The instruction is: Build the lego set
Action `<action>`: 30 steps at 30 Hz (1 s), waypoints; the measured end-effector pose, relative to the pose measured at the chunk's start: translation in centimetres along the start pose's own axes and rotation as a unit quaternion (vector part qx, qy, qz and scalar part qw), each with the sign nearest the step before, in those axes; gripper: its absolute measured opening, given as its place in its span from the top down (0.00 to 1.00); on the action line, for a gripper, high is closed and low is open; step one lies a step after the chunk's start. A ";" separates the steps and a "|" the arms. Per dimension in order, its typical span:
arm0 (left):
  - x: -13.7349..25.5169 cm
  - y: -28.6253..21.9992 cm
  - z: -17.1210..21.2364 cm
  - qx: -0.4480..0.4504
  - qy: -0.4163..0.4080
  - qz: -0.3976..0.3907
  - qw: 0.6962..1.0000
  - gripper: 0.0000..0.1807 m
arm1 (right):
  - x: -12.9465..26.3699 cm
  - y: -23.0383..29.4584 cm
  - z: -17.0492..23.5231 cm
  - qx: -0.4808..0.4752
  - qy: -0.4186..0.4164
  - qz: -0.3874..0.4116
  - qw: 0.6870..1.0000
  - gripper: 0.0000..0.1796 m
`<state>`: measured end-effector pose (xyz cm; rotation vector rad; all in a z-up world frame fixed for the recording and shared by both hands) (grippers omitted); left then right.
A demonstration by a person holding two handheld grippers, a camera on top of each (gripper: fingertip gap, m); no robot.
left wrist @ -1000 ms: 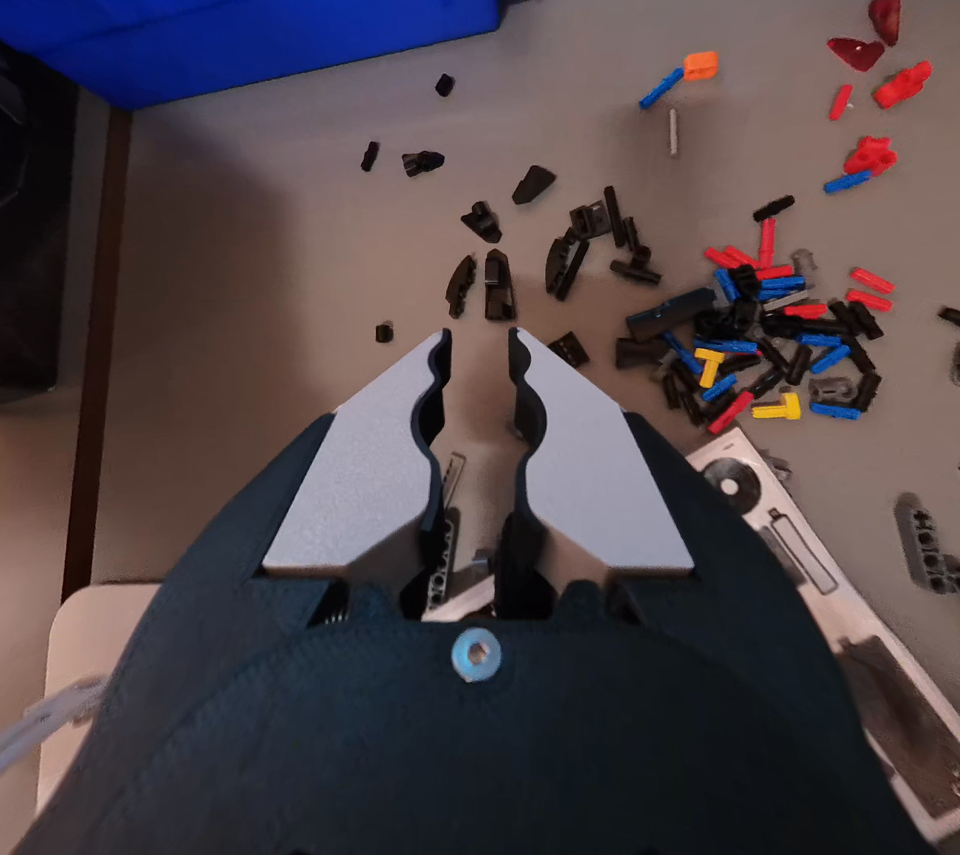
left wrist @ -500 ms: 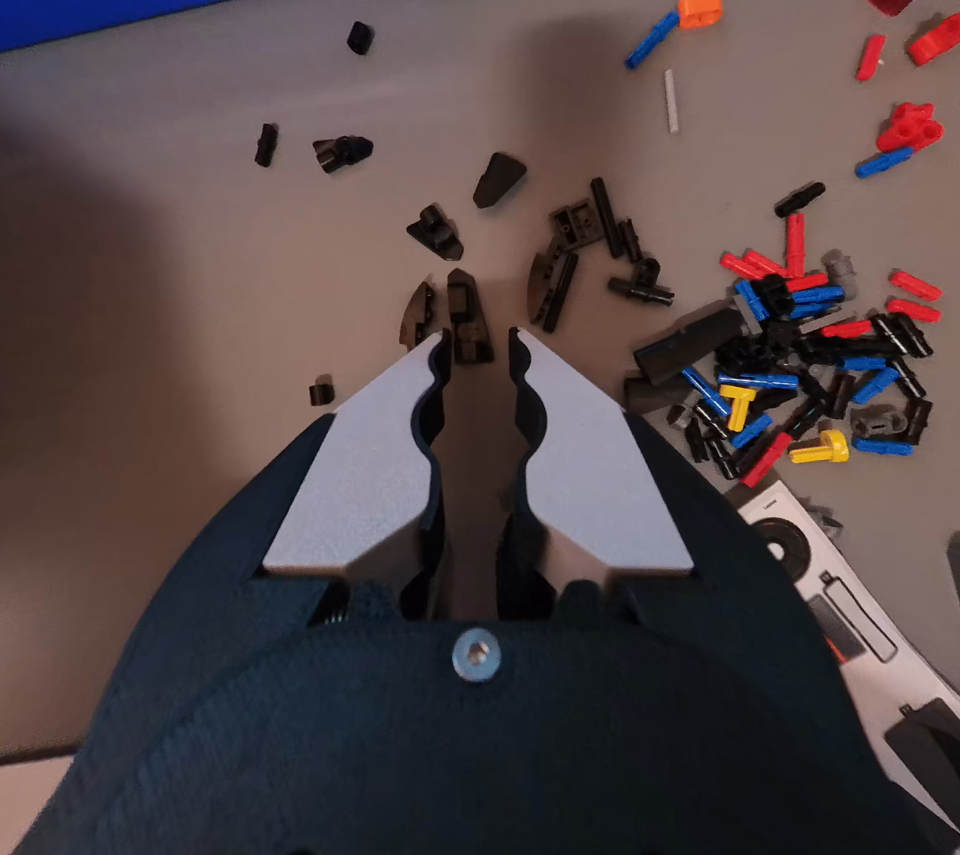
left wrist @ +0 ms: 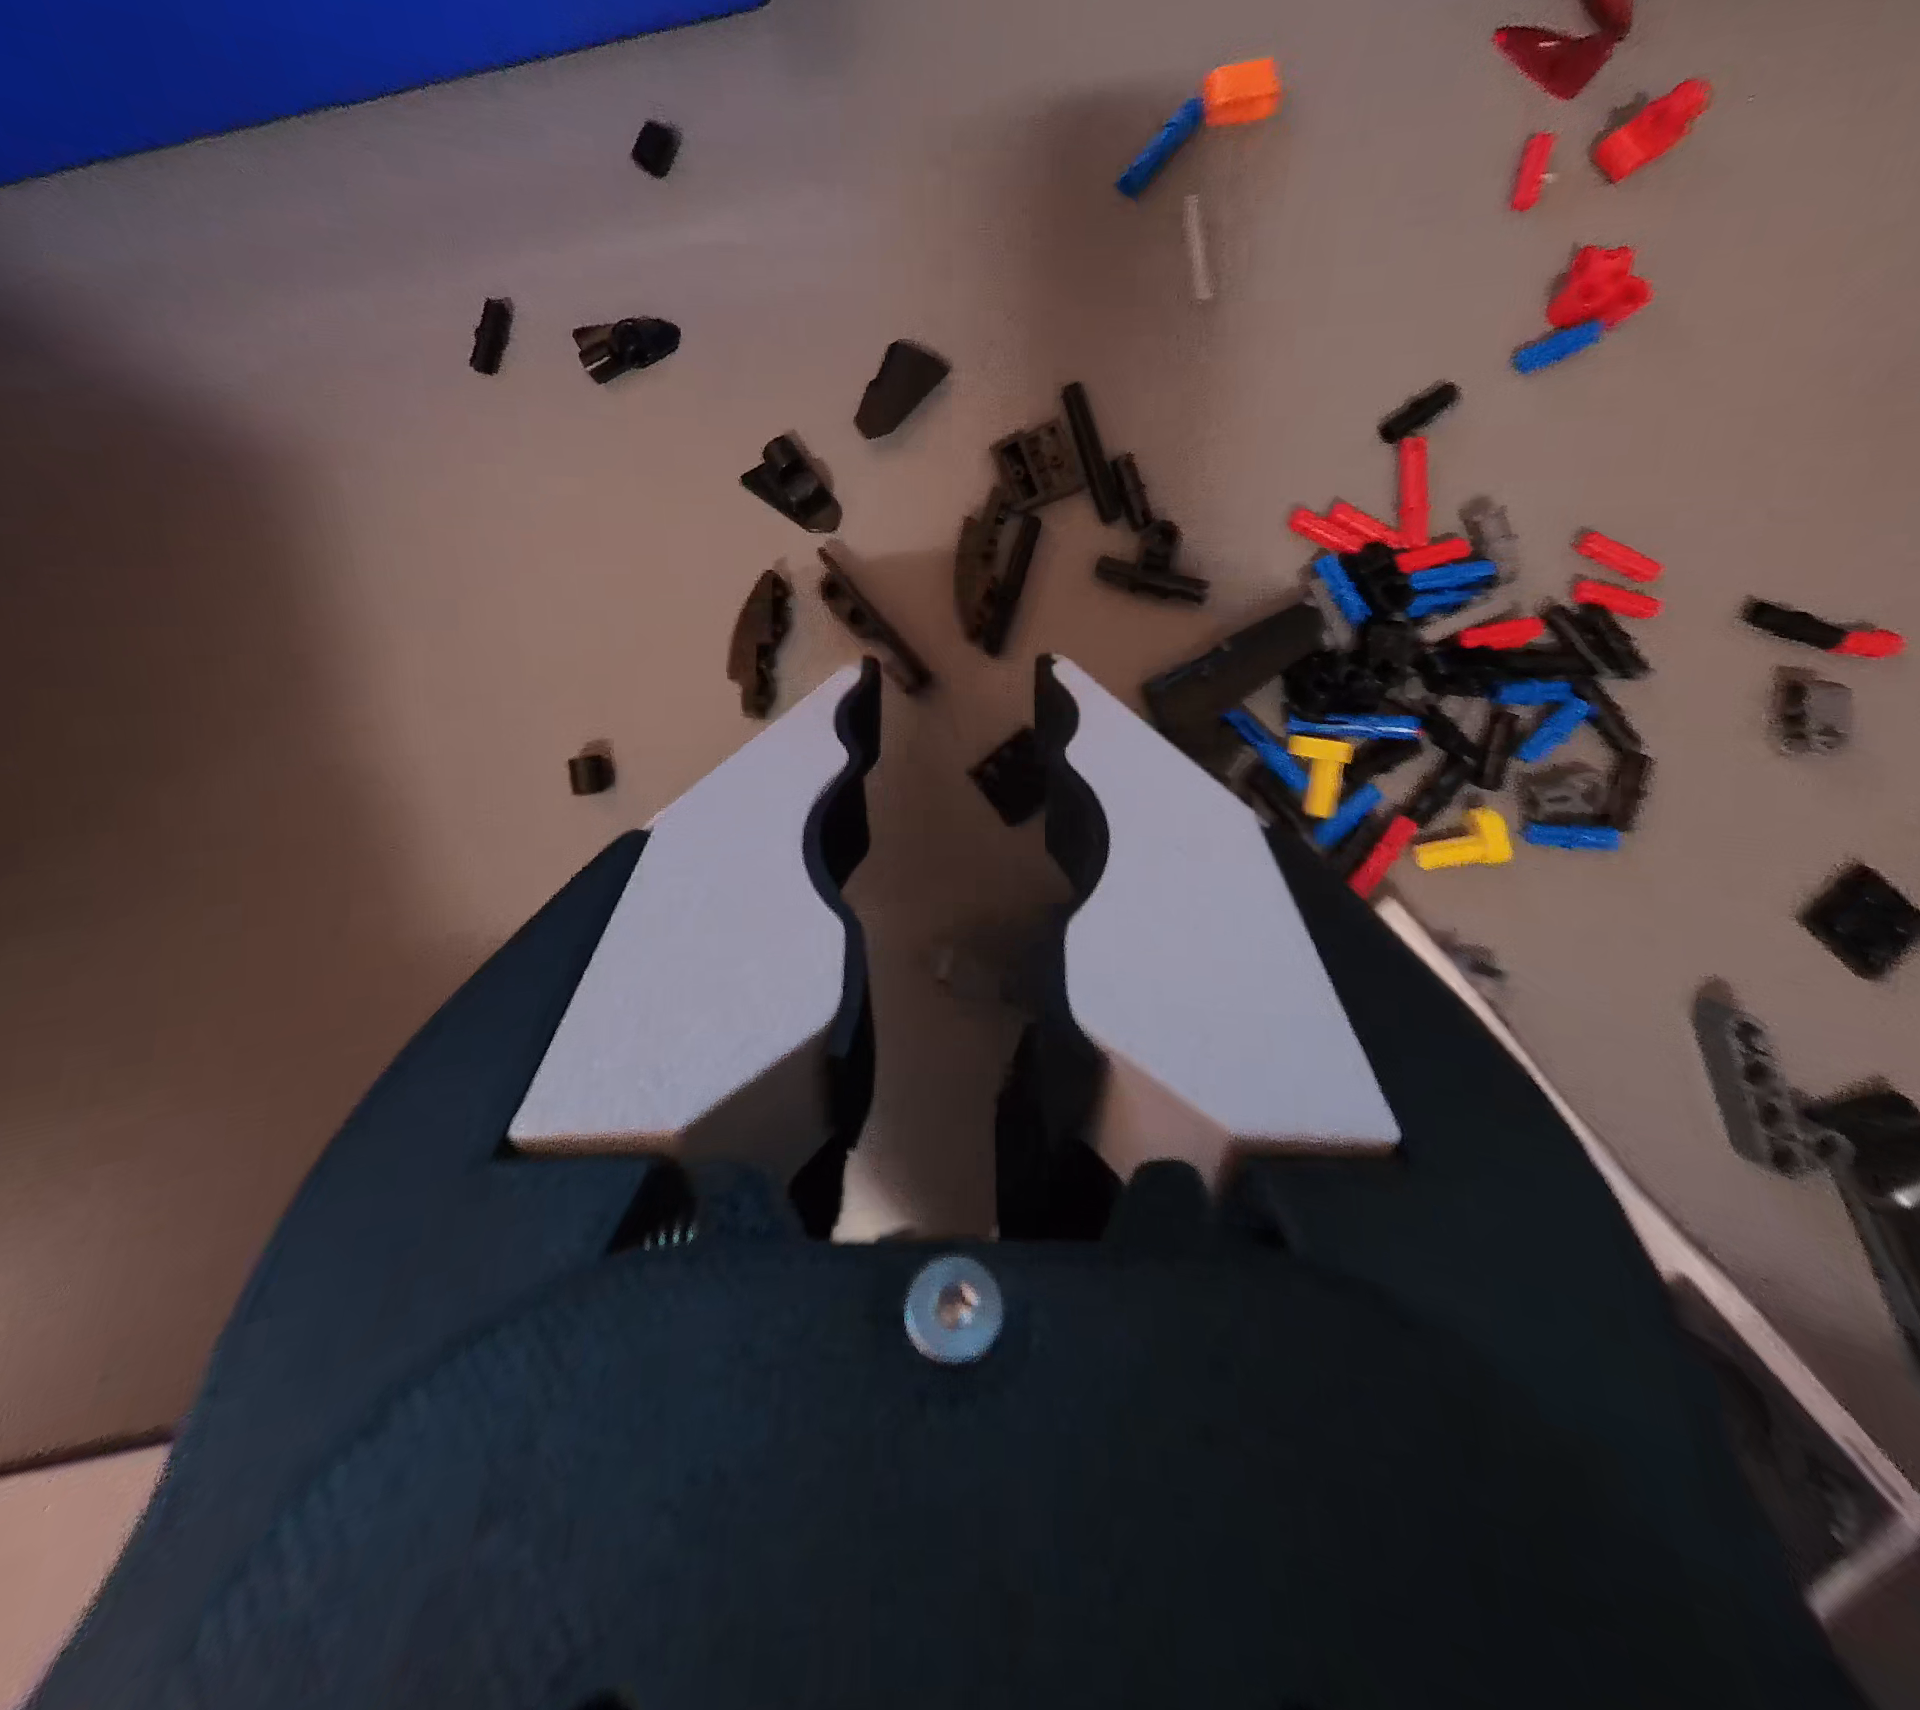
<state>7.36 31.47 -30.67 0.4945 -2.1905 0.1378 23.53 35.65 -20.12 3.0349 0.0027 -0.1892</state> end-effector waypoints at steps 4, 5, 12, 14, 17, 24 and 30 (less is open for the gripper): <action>1.4 -2.7 -0.1 -0.006 -0.014 0.023 1.000 0.86 | -0.2 0.2 0.0 0.002 0.002 -0.005 1.000 1.00; 1.4 -3.4 0.0 -0.009 -0.013 0.030 0.999 0.86 | -0.2 0.3 0.0 0.002 0.003 -0.006 1.000 1.00; 0.6 -5.2 2.5 -0.052 0.062 0.028 0.996 0.83 | -0.3 0.4 0.1 0.004 0.007 -0.007 1.000 1.00; 0.7 -5.7 2.8 -0.051 0.061 0.035 0.996 0.84 | -0.2 0.4 0.1 0.003 0.005 -0.006 1.000 1.00; 0.8 -6.2 3.7 -0.045 0.074 0.040 0.995 0.83 | -0.2 0.5 0.0 0.005 0.006 -0.007 1.000 1.00; 2.0 -7.0 4.6 -0.033 0.084 0.041 0.995 0.84 | -0.4 0.6 0.1 0.008 0.011 -0.009 1.000 1.00; 2.9 -7.7 6.0 -0.009 0.095 0.050 0.994 0.86 | -0.4 0.7 0.2 0.009 0.013 -0.012 1.000 1.00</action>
Point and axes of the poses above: each gripper's, where its closed fingertips meet, x back along the fingers, z out of its underside, y = z × x across the jaws, the point moved 4 cm from there along x, back along the fingers, and after that the axes turned 2 degrees about -y, right-handed, at the moved point
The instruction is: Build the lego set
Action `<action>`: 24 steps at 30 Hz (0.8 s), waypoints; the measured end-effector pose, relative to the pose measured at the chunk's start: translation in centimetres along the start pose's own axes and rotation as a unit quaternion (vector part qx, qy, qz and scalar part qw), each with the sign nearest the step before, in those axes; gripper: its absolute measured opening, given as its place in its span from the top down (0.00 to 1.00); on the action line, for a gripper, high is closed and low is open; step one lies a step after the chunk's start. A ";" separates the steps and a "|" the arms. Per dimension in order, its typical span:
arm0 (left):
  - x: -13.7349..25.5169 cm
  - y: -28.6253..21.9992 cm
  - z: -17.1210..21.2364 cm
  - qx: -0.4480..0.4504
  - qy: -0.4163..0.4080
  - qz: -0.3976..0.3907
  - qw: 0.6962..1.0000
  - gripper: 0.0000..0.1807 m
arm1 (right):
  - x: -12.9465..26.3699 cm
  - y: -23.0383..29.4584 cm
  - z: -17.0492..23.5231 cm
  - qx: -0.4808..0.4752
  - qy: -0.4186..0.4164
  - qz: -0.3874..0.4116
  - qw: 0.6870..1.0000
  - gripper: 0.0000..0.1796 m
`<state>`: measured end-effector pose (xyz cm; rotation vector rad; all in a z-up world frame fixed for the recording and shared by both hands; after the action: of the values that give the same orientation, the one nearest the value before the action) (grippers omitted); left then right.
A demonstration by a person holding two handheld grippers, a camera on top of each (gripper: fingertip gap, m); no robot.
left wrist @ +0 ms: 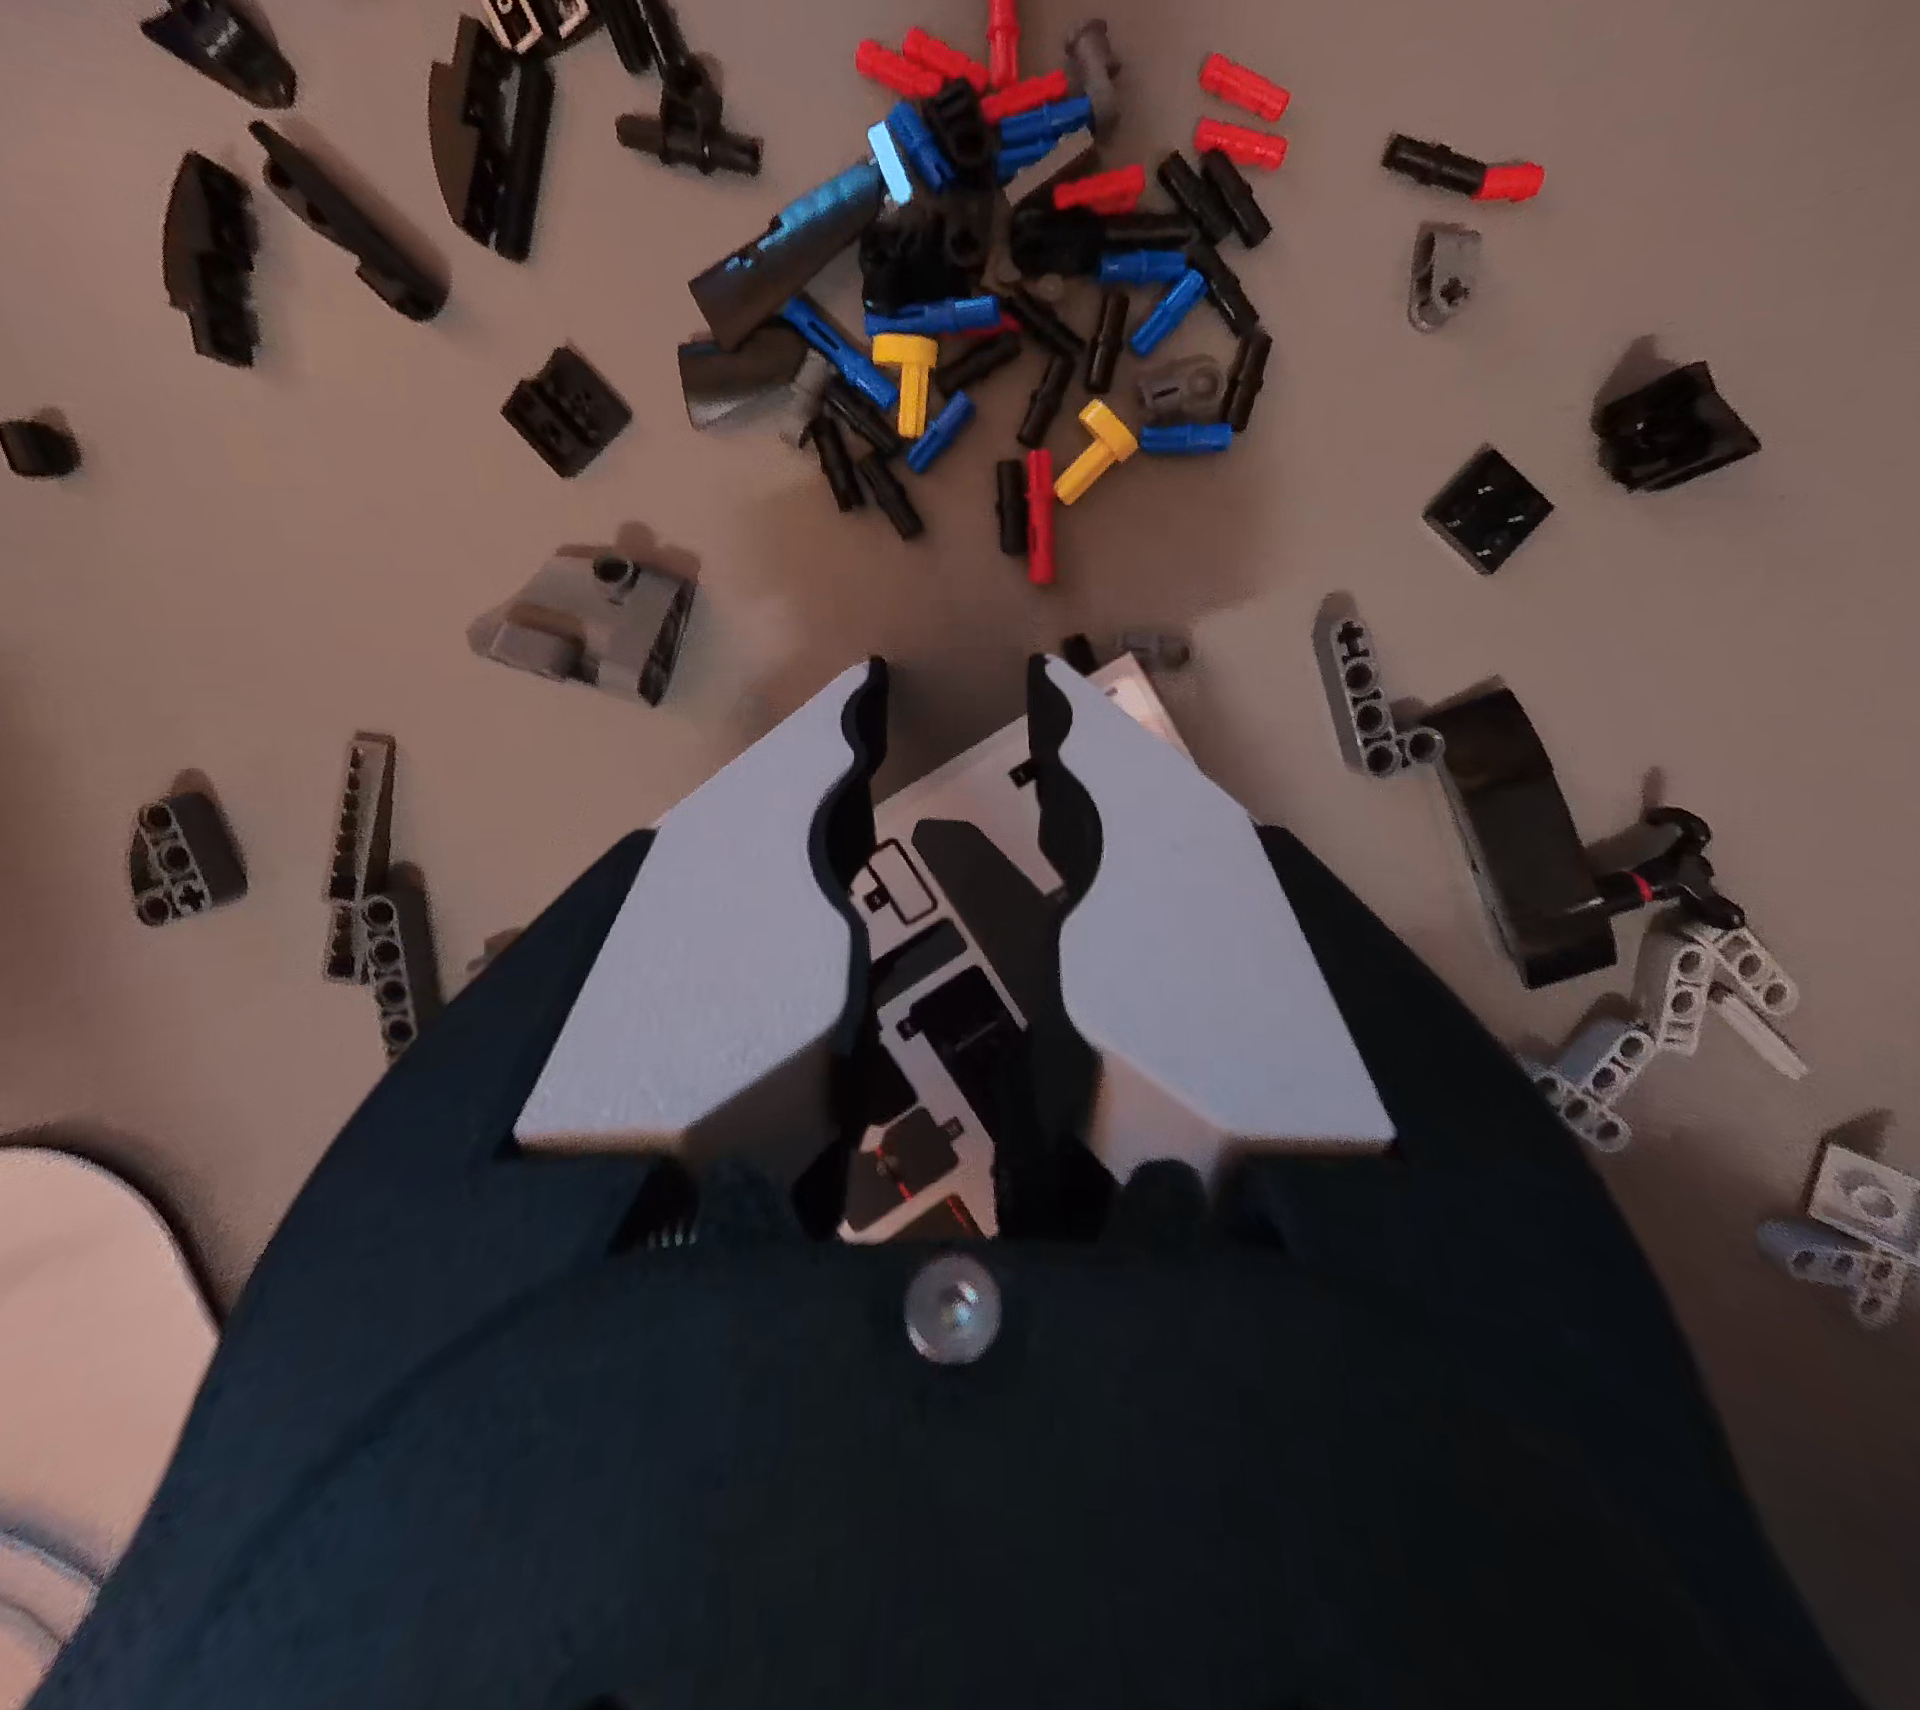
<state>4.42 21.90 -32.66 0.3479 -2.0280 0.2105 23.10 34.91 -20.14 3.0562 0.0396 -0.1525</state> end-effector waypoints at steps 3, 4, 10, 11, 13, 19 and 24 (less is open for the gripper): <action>0.5 -0.1 0.4 0.004 0.001 -0.006 1.000 0.86 | 0.0 0.1 0.0 0.001 0.001 -0.001 1.000 1.00; 0.7 -0.1 0.2 0.005 -0.003 -0.011 1.000 0.86 | 0.0 0.1 0.0 0.002 0.000 -0.001 1.000 1.00; 1.1 -0.3 -2.5 -0.040 -0.026 -0.050 0.998 0.87 | 0.0 0.1 -0.1 0.003 -0.001 -0.002 1.000 1.00; 0.8 -0.3 -3.1 -0.049 -0.030 -0.053 0.997 0.88 | 0.0 0.1 -0.2 0.003 -0.002 -0.002 1.000 1.00; 0.1 -0.5 -4.2 -0.068 -0.039 -0.049 0.996 0.89 | 0.0 0.2 -0.2 0.003 -0.003 -0.003 1.000 1.00; -2.2 -0.4 -6.1 -0.095 -0.036 -0.035 0.994 0.92 | 0.1 0.4 -0.5 0.005 -0.008 -0.006 1.000 1.00; -2.9 0.7 -6.7 -0.085 -0.041 -0.045 0.995 0.94 | 0.2 0.6 -0.7 0.009 -0.012 -0.009 1.000 1.00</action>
<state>11.07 24.97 -32.10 0.3444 -2.0894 -0.0328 23.41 34.42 -19.38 3.0714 0.0634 -0.1930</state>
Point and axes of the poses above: each gripper's, where its closed fingertips meet, x back along the fingers, z out of its underside, y = z × x across the jaws, the point moved 4 cm from there along x, back along the fingers, and after that the axes turned 2 degrees about -y, right-handed, at the moved point
